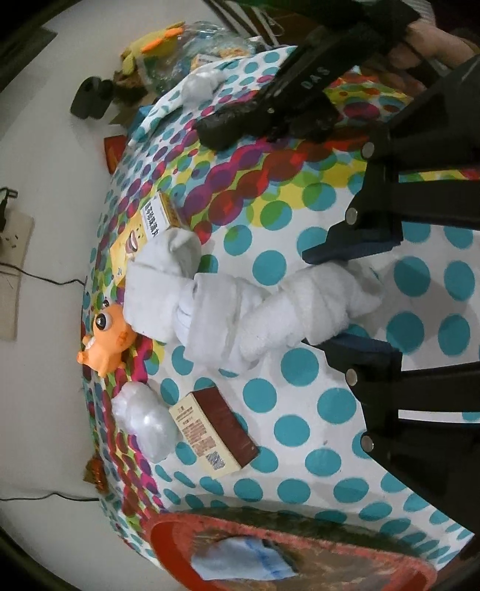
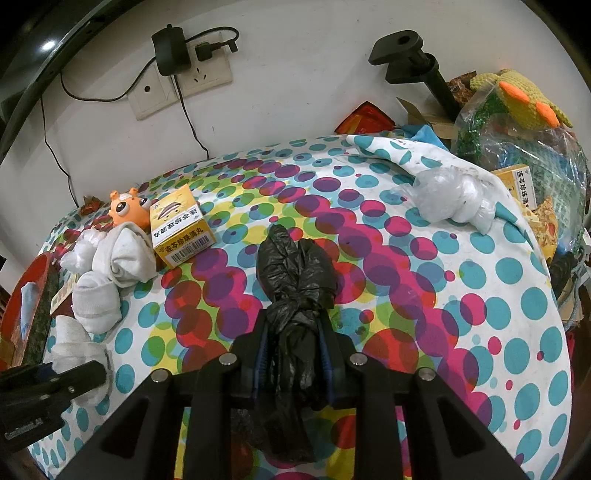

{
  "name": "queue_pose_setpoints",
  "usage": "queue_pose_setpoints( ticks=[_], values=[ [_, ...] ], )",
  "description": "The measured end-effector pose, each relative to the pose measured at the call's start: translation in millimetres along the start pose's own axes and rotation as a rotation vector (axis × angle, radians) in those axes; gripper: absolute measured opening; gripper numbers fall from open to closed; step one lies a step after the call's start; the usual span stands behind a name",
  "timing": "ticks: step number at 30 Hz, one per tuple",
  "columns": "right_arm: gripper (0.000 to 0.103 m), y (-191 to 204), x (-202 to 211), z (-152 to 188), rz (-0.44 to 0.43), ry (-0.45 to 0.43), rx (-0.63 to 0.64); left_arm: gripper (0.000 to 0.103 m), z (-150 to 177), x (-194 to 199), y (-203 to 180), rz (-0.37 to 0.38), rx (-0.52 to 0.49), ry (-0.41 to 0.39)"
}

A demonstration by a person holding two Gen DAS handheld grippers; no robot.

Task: Organize objects
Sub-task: 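Grasp the white rolled sock with the left tool while the right tool holds the black bag, then carry the white sock with the left tool onto the red tray and release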

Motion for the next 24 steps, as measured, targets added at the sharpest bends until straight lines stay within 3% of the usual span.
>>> queue_pose_setpoints(
  ticks=[11, 24],
  values=[
    [0.024, 0.7, -0.5, 0.0, 0.007, 0.001, 0.003, 0.032, 16.2, 34.8, 27.9, -0.089, -0.176, -0.096],
    [0.024, 4.3, -1.4, -0.6, 0.037, 0.005, 0.024, 0.033, 23.7, 60.8, 68.7, -0.147, -0.162, -0.146]
  ],
)
Point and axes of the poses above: each gripper's, at about its wrist camera, not at the fingertips, and x roughly against the way its jaws point, y to its left, z to its underside, the point moved 2 cm from there along -x, roughly the way its jaws point, and after that the axes turned 5 degrees about -z, right-handed, at the moved point
